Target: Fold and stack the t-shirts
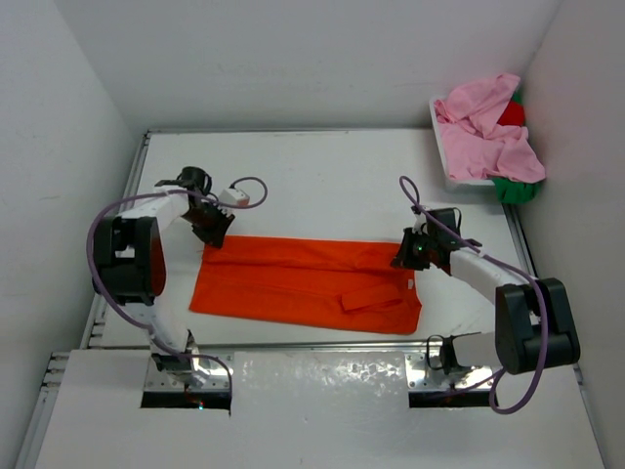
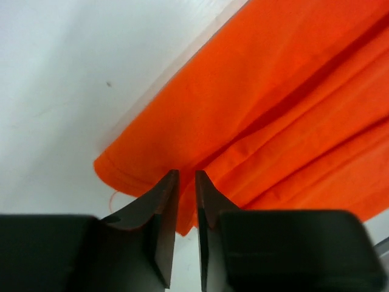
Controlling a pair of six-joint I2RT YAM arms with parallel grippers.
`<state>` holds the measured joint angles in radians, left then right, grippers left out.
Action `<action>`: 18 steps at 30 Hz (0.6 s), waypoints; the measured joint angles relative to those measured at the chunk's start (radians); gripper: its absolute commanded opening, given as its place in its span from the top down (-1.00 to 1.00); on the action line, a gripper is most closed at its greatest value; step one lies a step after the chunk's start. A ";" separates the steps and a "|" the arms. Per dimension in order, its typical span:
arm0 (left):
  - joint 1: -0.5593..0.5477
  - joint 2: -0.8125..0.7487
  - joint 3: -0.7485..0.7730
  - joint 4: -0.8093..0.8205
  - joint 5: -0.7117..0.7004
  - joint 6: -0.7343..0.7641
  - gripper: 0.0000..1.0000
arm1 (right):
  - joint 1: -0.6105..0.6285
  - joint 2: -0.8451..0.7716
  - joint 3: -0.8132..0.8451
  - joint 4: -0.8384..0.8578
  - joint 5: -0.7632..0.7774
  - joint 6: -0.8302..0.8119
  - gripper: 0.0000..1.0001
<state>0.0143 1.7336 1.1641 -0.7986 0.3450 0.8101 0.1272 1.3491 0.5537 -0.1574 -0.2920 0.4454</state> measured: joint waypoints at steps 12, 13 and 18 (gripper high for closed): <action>-0.002 -0.071 -0.177 -0.045 -0.090 0.076 0.47 | 0.000 -0.012 -0.014 0.019 -0.010 -0.001 1.00; -0.002 -0.076 -0.175 -0.042 -0.092 0.077 0.39 | 0.000 -0.013 -0.018 0.023 -0.016 -0.001 1.00; -0.020 -0.077 -0.048 -0.058 -0.072 0.034 0.26 | 0.000 -0.012 -0.023 0.021 -0.031 -0.017 1.00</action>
<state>-0.0059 1.6566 1.1164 -0.8566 0.2729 0.8444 0.1272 1.3369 0.5312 -0.1360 -0.3229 0.4282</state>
